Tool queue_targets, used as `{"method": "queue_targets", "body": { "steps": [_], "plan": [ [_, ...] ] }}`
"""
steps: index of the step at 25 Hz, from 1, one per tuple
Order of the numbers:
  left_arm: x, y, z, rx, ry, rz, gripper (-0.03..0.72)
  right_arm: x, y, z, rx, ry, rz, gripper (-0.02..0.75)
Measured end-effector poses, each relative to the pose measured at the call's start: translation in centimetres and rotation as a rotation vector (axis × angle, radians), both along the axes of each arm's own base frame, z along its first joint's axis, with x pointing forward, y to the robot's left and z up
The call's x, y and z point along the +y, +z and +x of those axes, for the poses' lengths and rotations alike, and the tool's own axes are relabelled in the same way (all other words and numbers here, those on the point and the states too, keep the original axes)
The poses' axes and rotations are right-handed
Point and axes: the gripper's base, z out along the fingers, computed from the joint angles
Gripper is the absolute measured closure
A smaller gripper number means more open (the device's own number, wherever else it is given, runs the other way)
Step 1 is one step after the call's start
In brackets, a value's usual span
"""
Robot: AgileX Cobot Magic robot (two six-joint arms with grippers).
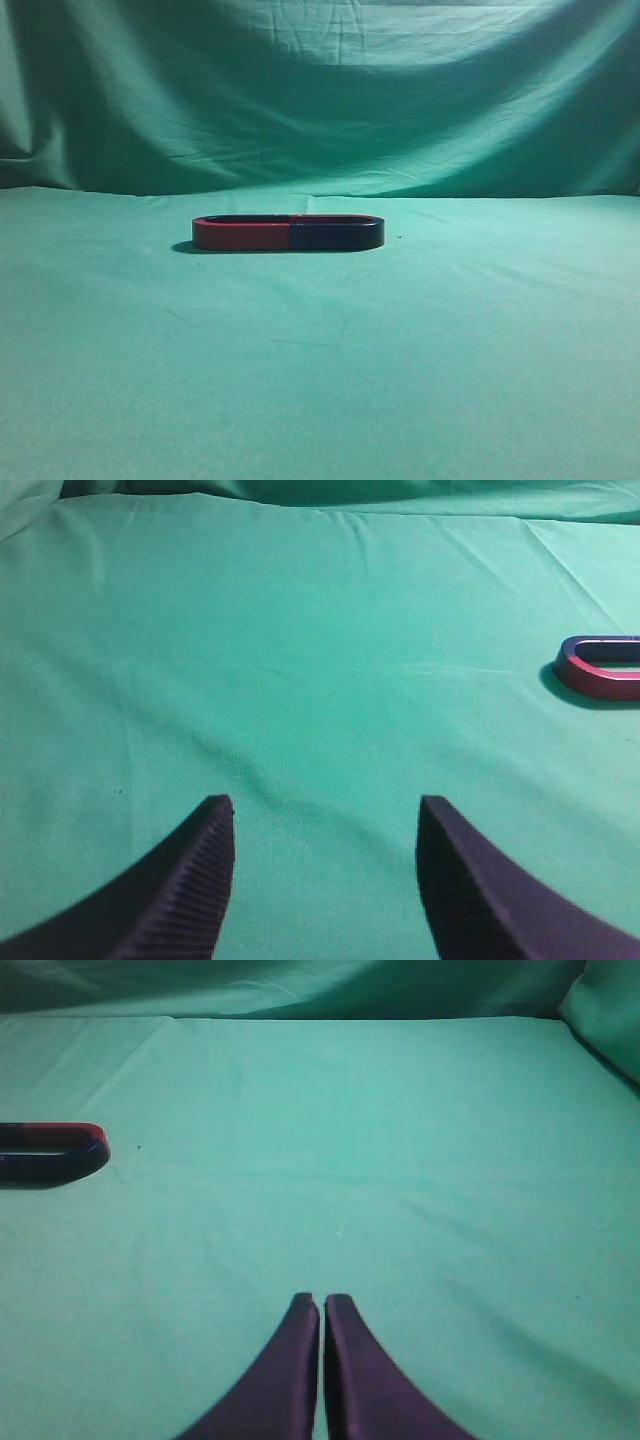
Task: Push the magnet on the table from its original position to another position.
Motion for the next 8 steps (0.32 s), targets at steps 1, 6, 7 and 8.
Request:
{"method": "queue_targets", "body": {
  "steps": [1, 6, 7, 8],
  "plan": [
    [0.00, 0.00, 0.00, 0.000, 0.000, 0.000, 0.316, 0.00, 0.00, 0.00, 0.000, 0.000, 0.000, 0.738],
    [0.00, 0.00, 0.00, 0.000, 0.000, 0.000, 0.316, 0.00, 0.00, 0.00, 0.000, 0.000, 0.000, 0.738],
    [0.00, 0.00, 0.00, 0.000, 0.000, 0.000, 0.316, 0.00, 0.00, 0.00, 0.000, 0.000, 0.000, 0.738],
    [0.00, 0.00, 0.00, 0.000, 0.000, 0.000, 0.316, 0.00, 0.00, 0.00, 0.000, 0.000, 0.000, 0.738]
  ]
}}
